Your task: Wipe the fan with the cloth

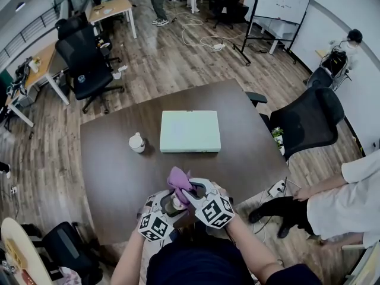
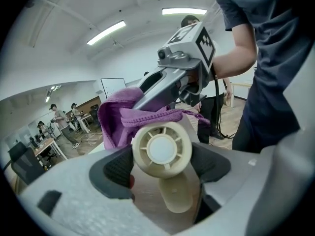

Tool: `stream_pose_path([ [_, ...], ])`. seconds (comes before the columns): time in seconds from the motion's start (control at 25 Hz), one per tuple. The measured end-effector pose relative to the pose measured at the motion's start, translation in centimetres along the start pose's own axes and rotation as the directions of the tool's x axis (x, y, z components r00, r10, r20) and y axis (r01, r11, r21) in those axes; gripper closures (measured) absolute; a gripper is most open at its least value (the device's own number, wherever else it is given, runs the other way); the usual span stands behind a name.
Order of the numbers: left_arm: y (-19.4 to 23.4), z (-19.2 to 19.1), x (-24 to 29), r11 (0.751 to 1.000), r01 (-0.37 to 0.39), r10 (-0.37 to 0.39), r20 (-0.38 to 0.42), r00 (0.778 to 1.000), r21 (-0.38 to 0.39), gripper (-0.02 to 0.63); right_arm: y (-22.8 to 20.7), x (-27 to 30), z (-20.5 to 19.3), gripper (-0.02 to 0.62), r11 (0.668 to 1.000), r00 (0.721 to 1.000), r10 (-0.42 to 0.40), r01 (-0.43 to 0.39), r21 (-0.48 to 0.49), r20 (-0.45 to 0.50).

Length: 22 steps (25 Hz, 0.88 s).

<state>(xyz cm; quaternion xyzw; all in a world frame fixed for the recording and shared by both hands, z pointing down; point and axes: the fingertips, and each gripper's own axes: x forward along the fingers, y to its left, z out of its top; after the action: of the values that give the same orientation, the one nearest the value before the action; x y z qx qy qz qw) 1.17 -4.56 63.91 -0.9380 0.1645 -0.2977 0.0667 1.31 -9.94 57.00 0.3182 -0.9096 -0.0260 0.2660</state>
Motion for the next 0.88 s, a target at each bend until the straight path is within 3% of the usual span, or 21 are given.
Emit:
stream_pose_path([
  [0.44,0.8,2.2,-2.4,0.988,0.003,0.020,0.148,0.989,-0.154,0.236,-0.6,-0.3,-0.1,0.489,0.982,0.998,-0.001,-0.010,0.189,0.062],
  [0.76,1.9,4.3,-4.1,0.949,0.035,0.058,0.281,0.958,-0.314,0.236,-0.1,-1.1,0.5,0.489,0.963,0.993,0.000,-0.033,0.268,0.120],
  [0.88,2.0,4.4,-4.5,0.922,0.053,0.080,0.325,0.942,-0.382,0.236,0.3,-1.3,0.4,0.489,0.954,0.990,0.011,-0.052,0.295,0.140],
])
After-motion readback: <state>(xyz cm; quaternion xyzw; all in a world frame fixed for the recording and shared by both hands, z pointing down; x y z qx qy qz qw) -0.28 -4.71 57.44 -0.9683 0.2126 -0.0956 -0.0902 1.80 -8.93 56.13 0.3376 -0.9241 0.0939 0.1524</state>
